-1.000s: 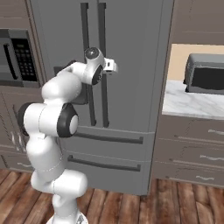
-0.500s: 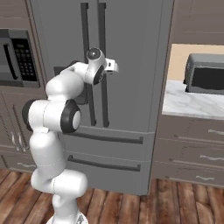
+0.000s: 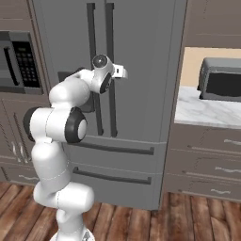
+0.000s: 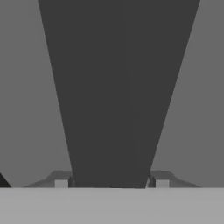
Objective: Take the lemon wedge from the fridge and place it on the plate with fish on the dining counter.
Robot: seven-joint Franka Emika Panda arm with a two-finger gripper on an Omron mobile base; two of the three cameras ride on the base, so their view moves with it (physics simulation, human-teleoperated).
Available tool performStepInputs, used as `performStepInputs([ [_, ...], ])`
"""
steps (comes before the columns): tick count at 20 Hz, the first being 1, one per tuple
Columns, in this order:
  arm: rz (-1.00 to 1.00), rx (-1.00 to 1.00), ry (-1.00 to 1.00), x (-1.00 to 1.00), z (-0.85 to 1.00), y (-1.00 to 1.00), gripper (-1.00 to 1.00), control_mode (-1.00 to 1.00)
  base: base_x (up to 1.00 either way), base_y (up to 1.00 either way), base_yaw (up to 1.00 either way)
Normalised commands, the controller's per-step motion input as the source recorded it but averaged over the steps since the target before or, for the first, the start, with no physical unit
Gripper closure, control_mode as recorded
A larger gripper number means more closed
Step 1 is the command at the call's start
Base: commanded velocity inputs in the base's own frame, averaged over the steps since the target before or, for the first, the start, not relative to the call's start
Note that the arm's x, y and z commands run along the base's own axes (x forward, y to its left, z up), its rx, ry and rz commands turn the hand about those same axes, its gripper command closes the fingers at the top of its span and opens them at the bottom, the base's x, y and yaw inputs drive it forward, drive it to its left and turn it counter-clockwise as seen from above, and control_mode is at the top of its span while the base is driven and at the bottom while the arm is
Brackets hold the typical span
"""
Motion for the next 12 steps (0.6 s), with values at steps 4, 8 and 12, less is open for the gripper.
performStepInputs([
  [4,0.0,0.0,0.0,0.0,0.0,0.0,1.0,-1.0,0.0,0.0,0.0],
  [8,0.0,0.0,0.0,0.0,0.0,0.0,1.0,-1.0,0.0,0.0,0.0],
  [12,0.0,0.0,0.0,0.0,0.0,0.0,1.0,-1.0,0.0,0.0,0.0],
])
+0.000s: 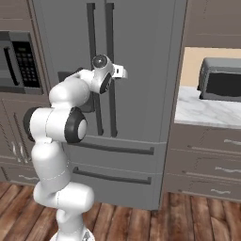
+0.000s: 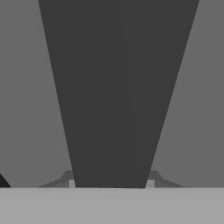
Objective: Take the lemon wedge from the fridge and place it on the plate with fish on the dining counter.
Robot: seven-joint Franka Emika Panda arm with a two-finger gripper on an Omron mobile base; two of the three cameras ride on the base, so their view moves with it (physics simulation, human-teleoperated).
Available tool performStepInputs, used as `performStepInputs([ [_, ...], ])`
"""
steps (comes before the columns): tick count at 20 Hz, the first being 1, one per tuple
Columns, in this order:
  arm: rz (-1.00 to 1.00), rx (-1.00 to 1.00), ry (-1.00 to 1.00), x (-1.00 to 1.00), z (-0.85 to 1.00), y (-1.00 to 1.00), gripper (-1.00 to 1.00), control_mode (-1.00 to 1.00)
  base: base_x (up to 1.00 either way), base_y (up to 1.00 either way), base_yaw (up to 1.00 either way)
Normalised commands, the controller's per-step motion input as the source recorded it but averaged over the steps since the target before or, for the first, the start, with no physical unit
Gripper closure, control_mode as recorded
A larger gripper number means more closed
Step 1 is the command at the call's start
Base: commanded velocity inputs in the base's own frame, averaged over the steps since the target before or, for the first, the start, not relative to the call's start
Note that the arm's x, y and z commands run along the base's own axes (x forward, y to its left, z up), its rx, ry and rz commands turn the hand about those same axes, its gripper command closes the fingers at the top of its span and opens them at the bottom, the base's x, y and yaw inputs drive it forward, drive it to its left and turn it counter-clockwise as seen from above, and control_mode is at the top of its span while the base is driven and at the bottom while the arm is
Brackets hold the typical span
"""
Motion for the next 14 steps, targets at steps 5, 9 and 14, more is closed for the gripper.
performStepInputs([
  [5,0.0,0.0,-0.02,-0.43,0.0,0.0,1.0,-1.0,0.0,0.0,0.0],
  [9,-0.01,0.0,-0.09,-0.78,0.0,-0.08,1.0,-1.0,0.0,0.0,0.0],
  [14,-0.04,0.0,-0.12,-0.98,0.0,-0.21,1.0,-1.0,0.0,0.0,0.0],
])
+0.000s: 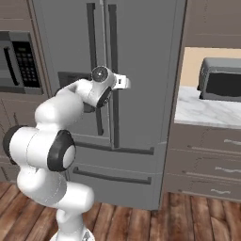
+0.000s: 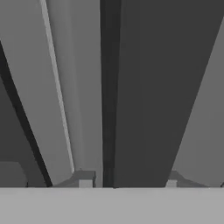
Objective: Take the lemon wedge from the fridge and place it on the plate with fish on the dining counter.
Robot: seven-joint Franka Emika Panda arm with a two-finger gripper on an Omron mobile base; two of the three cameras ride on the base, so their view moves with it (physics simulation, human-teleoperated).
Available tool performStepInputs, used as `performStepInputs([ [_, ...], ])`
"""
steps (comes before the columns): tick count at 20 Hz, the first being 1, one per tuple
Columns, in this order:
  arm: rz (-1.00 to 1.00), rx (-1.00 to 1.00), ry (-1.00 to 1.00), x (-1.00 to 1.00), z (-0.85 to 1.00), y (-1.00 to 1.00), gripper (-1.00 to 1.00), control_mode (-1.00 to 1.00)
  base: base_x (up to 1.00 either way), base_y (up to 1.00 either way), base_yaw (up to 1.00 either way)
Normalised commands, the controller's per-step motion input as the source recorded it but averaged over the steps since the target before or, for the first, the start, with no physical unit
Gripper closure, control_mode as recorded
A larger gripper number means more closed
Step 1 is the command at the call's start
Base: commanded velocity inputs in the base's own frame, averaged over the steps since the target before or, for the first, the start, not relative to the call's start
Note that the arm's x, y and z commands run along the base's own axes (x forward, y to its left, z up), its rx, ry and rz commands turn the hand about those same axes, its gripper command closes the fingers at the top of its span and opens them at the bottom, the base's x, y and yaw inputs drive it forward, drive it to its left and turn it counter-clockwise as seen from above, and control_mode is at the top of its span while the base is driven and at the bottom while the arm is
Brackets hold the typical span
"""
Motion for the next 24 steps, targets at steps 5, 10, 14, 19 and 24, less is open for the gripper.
performStepInputs([
  [5,-0.1,0.0,-0.09,-1.0,0.0,-0.37,1.0,-1.0,0.0,0.0,0.0],
  [10,-0.17,0.0,-0.05,-1.0,0.0,-0.55,1.0,-1.0,0.0,0.0,0.0],
  [14,-0.24,0.01,-0.03,-1.0,0.2,-0.48,-1.0,-1.0,0.0,0.0,0.0],
  [19,-0.33,0.0,0.0,-0.82,0.84,-0.04,-1.0,-1.0,0.0,0.0,0.0],
  [24,-0.31,-0.01,-0.04,-0.7,1.0,0.14,-1.0,-1.0,0.0,0.0,0.0],
])
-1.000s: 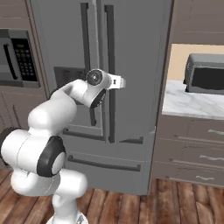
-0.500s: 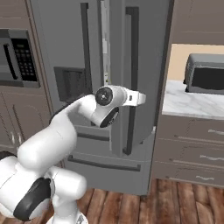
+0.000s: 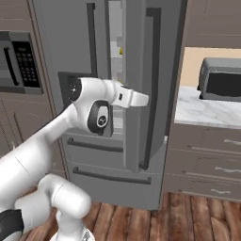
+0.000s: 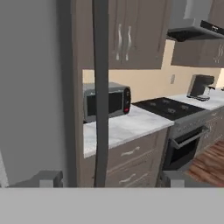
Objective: Take the lemon wedge from the fridge and place it on the plate with fish on the dining counter.
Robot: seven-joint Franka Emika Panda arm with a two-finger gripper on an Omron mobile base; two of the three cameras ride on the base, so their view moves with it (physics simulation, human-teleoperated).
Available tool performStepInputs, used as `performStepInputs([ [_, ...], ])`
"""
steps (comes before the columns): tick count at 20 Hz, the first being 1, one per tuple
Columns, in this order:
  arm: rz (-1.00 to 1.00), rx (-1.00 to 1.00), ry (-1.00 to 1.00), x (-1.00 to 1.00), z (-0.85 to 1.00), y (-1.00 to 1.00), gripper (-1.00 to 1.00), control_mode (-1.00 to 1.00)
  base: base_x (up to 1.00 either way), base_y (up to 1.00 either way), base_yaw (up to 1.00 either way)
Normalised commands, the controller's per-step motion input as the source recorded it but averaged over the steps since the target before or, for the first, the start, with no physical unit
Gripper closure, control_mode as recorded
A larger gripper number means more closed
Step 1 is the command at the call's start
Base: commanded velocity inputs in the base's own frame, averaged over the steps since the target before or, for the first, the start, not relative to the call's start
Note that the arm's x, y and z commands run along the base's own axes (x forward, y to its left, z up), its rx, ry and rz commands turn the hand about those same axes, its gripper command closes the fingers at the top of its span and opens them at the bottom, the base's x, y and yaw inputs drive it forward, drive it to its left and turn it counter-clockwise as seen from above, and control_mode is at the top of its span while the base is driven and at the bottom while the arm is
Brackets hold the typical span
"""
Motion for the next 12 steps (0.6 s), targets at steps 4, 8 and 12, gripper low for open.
performStepInputs([
  [4,-0.1,-0.11,-0.09,-0.27,0.99,0.7,-1.0,-1.0,0.0,0.0,0.0],
  [8,-0.05,-0.03,-0.26,0.02,0.27,0.93,-1.0,-1.0,0.0,0.0,0.0],
  [12,-0.04,0.0,-0.1,0.16,0.0,0.99,-1.0,-1.0,0.0,0.0,0.0],
])
